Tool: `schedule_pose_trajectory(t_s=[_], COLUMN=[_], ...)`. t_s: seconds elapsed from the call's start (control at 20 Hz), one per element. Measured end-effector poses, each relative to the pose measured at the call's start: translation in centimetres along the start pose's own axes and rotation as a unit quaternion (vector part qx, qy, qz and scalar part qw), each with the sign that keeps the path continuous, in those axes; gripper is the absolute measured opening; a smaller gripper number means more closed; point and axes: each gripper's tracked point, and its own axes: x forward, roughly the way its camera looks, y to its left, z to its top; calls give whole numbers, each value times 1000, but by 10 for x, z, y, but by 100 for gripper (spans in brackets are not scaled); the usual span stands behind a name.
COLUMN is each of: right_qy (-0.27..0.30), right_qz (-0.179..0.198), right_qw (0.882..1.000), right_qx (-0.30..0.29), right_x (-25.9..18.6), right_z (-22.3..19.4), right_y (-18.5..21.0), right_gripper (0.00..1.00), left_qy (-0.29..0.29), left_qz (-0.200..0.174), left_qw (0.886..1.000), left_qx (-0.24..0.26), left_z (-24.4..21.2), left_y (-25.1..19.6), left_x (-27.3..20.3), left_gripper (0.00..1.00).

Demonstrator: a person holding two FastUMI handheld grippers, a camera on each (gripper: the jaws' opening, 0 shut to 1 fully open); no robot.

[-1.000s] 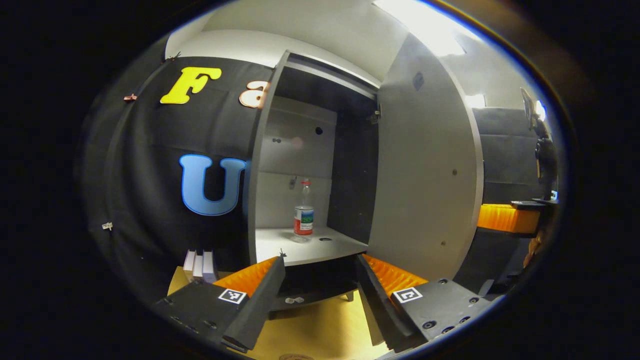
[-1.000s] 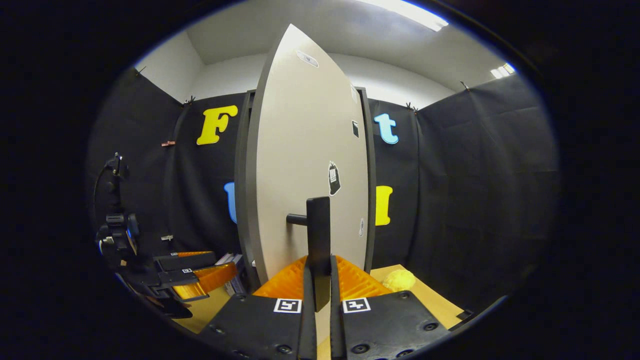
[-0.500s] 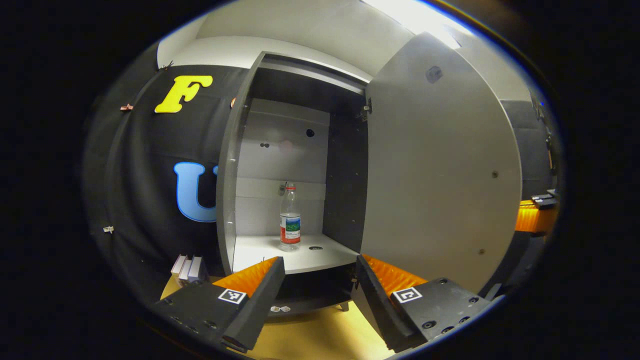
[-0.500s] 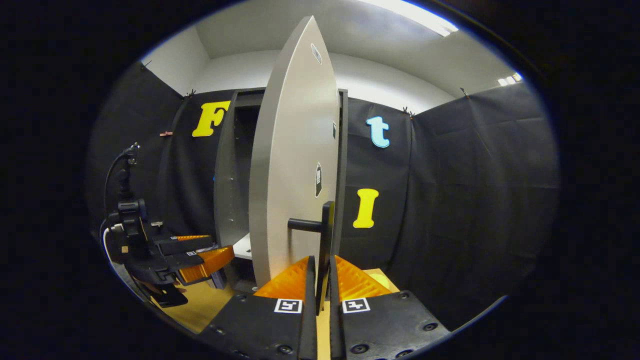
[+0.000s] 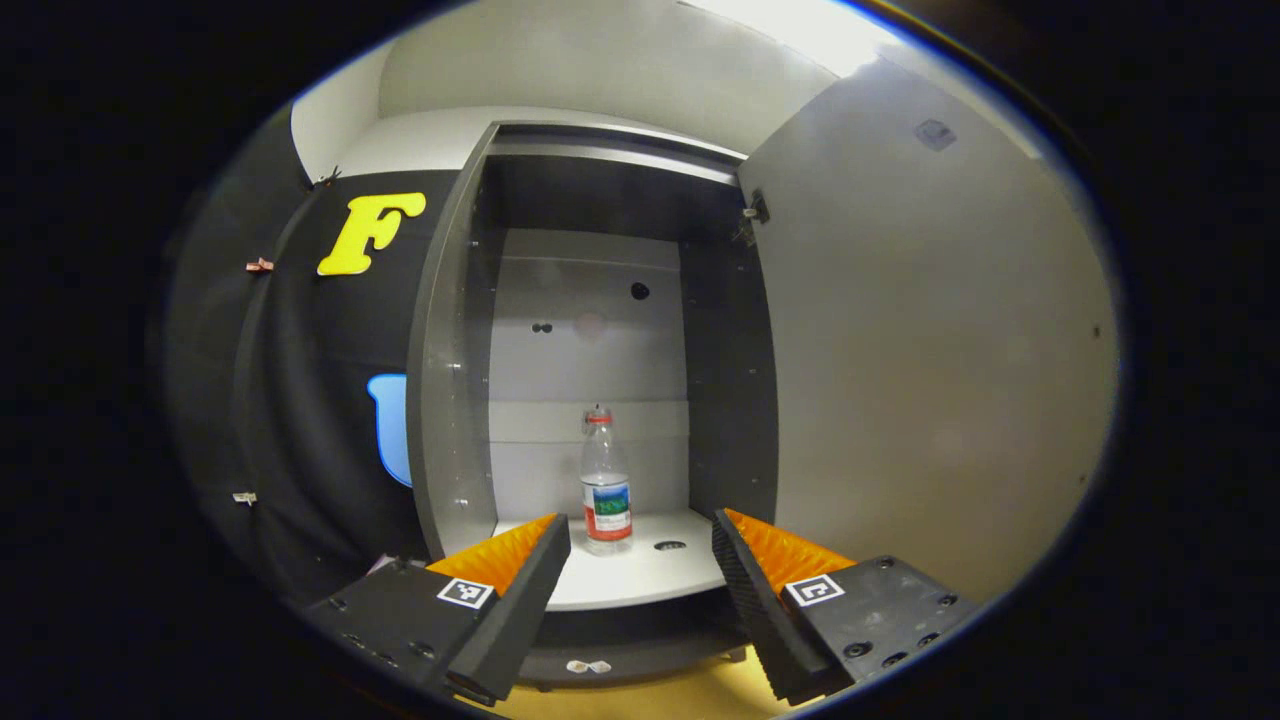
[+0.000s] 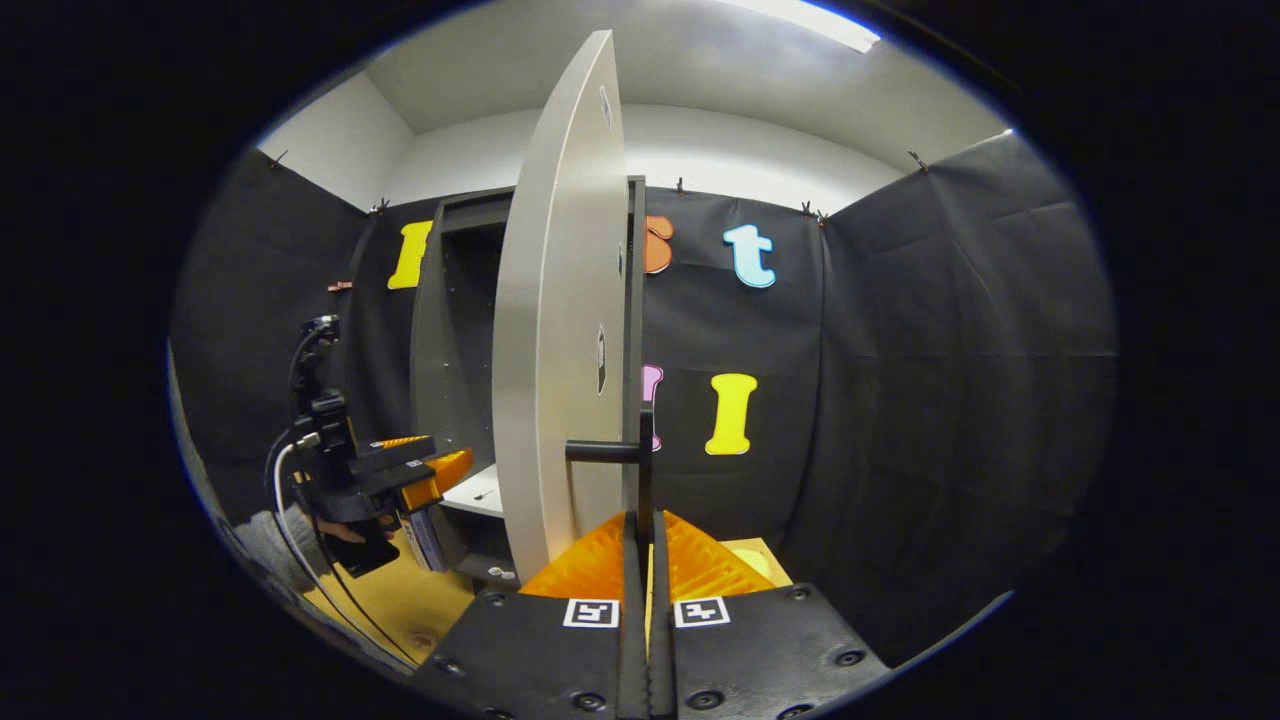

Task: Open the cabinet door with the right hand, grasp the bottle in the cabinet with the left hand and place it on the coaster, then close the cabinet door with the right hand.

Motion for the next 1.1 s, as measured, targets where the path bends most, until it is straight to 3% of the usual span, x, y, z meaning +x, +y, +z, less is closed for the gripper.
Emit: schedule_pose_trajectory(t_s=[0.3, 0.75, 1.1], right_qy=[-12, -4, 14], right_qz=[35, 43, 31], right_qw=[999, 999, 999], right_qx=[-6, -4, 3], right_x=[6, 7, 9], right_z=[0, -2, -4], right_y=[-5, -5, -8], right_gripper=[10, 10, 10], left_qy=[9, 14, 45], left_qz=[0, 11, 17], left_qw=[1000, 1000, 999], left_qx=[2, 15, -5], left_z=[-14, -42, -73], left_y=[-1, 23, 41], left_x=[75, 190, 228], left_gripper=[90, 90, 90])
